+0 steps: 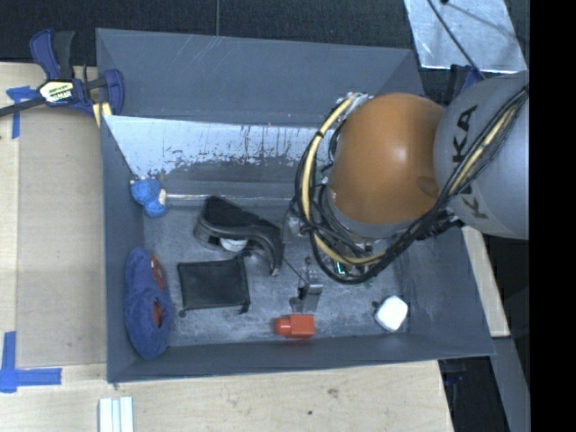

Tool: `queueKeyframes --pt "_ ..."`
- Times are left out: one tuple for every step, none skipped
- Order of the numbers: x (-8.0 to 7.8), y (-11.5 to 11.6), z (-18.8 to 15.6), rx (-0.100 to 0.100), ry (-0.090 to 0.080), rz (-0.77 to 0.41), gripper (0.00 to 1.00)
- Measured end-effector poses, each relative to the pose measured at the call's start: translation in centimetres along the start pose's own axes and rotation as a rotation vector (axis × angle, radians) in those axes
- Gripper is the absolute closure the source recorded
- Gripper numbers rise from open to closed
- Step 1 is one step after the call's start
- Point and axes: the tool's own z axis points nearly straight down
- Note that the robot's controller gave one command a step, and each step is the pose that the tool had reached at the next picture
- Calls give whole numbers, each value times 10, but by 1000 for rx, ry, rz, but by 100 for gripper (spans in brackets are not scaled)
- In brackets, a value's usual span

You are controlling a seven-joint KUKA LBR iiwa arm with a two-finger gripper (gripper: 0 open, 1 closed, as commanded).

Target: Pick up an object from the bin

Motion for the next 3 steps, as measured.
queueKeyframes --pt "-38 50 133 0 -5 -538 0" --pt "-39 50 131 1 -7 -535 100" --pt "-51 49 -2 1 -18 -490 100"
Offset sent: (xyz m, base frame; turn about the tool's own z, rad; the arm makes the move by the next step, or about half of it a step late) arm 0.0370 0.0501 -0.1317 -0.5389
